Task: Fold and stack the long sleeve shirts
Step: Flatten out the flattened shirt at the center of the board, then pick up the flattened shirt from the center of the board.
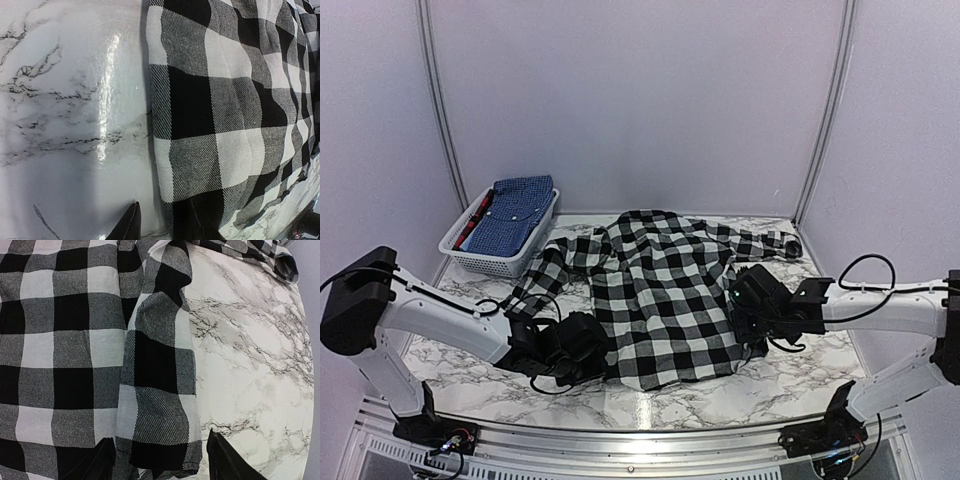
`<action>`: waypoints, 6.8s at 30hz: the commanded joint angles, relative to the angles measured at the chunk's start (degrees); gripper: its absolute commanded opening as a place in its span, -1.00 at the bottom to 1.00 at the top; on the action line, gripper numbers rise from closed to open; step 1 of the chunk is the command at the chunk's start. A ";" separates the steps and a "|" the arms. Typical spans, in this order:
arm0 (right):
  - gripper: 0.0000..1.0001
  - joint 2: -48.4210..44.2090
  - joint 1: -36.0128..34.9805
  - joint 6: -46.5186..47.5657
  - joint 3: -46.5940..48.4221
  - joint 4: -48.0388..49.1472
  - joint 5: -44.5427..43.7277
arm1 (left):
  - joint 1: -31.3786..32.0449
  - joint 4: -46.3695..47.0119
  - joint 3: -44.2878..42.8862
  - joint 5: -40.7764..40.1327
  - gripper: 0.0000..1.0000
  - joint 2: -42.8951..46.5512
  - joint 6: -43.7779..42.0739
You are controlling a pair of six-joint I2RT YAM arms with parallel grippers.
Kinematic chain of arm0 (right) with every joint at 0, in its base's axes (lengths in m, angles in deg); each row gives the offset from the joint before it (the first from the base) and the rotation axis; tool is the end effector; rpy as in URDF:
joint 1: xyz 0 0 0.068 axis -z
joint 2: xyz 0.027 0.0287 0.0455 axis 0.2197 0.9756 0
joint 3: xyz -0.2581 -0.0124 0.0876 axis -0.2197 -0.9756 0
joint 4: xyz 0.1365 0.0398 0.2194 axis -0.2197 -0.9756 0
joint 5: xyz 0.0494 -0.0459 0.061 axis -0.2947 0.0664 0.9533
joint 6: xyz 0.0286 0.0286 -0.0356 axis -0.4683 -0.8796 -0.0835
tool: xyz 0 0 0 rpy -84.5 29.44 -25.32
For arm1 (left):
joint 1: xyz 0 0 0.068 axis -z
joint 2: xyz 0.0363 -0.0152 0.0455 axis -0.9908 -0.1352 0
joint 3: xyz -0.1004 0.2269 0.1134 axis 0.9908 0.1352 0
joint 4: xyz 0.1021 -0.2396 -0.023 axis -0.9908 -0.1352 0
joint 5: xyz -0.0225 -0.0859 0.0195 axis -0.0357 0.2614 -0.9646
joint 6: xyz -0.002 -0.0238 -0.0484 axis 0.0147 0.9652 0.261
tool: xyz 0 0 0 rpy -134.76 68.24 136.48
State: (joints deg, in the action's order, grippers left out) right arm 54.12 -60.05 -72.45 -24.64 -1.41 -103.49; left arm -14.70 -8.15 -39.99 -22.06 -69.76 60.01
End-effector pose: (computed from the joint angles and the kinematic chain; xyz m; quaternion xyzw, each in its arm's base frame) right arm 0.1706 0.1594 0.1943 -0.0907 0.9370 -0.0532 0.3332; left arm 0.1283 -0.2884 0.1447 -0.0872 0.9388 -0.2576 0.2112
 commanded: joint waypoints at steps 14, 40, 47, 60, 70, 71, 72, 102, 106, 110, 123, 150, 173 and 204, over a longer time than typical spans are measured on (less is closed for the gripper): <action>0.17 6.85 -2.51 -2.12 4.13 -1.91 -4.98 | 1.73 2.33 -1.85 -0.27 -1.00 -1.45 1.77; -1.00 -7.48 9.19 -16.05 5.30 -16.42 -1.03 | 0.59 -16.46 8.02 4.26 -1.00 18.73 -7.37; -1.00 -13.85 9.16 -29.70 8.15 -30.38 2.24 | 0.59 -19.32 4.65 8.61 -1.00 17.78 -12.04; -0.09 -21.72 8.21 -27.96 6.19 -29.01 7.47 | 1.73 -19.26 0.98 10.76 -0.04 17.42 -12.46; 0.08 -8.24 -6.79 -21.31 9.03 -14.97 6.95 | -1.55 -22.91 -1.56 1.61 0.26 19.18 -13.46; 0.08 -6.69 -8.21 -21.34 9.14 -13.18 7.08 | -1.89 -22.10 -1.96 1.55 0.24 18.04 -13.98; 0.08 -5.10 -9.45 -21.26 9.25 -11.37 7.29 | -2.05 -21.08 -2.33 1.43 0.20 16.77 -14.31; -0.62 3.84 -20.05 -36.59 -10.23 5.55 12.17 | 9.60 -6.53 -2.57 7.60 -1.00 -3.10 -7.67; -0.58 -1.70 -20.01 -36.66 -10.66 0.74 11.44 | 9.70 -7.49 0.31 5.89 -0.84 1.44 -6.15; -0.46 -2.23 -20.02 -32.18 -5.91 -0.54 11.25 | 7.56 -14.97 0.83 0.66 -0.44 8.61 -7.00; -0.16 10.68 -17.53 -17.10 15.87 -1.02 9.81 | -23.09 -26.32 0.65 -9.22 -0.20 25.22 -19.25; -0.14 14.22 -13.52 -12.36 15.81 4.30 13.85 | -45.82 -7.16 -3.74 -2.40 -0.30 0.05 -36.11; -0.14 16.24 -12.32 -10.60 17.47 5.74 14.99 | -47.18 -11.11 -2.97 -11.74 -1.00 9.63 -33.90; -0.14 17.46 -12.13 -10.68 17.83 6.98 16.05 | -46.95 -7.07 -3.87 0.29 -0.38 -6.39 -42.40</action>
State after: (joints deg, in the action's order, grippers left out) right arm 70.86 -72.55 -83.27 -7.99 3.84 -87.86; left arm -62.44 -13.72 -46.42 -23.39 -74.28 17.01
